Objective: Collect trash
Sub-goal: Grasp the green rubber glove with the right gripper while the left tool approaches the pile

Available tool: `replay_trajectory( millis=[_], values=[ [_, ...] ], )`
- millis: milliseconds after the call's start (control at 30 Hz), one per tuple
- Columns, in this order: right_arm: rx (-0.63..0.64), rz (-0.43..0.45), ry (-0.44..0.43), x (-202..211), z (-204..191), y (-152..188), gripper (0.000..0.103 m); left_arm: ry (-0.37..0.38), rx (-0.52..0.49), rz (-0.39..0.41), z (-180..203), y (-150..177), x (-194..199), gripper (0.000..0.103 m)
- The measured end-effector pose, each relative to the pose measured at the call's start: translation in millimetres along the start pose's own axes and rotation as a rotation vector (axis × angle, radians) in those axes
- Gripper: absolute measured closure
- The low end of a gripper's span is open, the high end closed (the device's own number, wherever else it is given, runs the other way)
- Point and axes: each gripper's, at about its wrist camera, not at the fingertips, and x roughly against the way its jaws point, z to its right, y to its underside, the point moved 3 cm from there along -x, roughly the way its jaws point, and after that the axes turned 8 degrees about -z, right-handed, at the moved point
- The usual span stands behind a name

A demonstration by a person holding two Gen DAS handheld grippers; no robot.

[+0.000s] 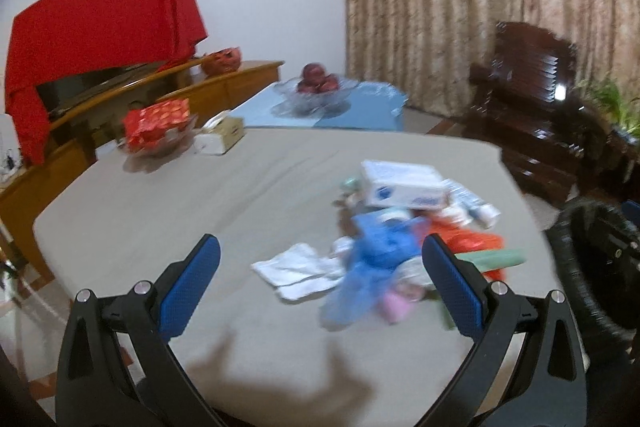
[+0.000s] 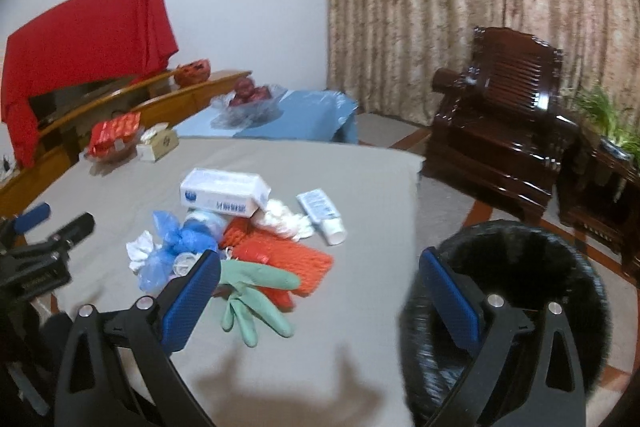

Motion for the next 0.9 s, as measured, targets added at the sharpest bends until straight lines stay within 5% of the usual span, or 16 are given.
replay_trajectory(
  millis=[433,800,900],
  values=[
    [0.068,-0.120,-0.118,-93,-46,13,0.014,0.001,-0.014,-0.082,-9,22,-53,0.005],
    [0.138,-0.235,-0.255,-125,-69,27,0.065,0.027,0.030,-0.119,-9,26,-73,0.005],
    [0.135,-0.246,-0.276,-122,-66,30,0.071,0.034,0.028,-0.138,-5,29,-76,0.005]
  ],
)
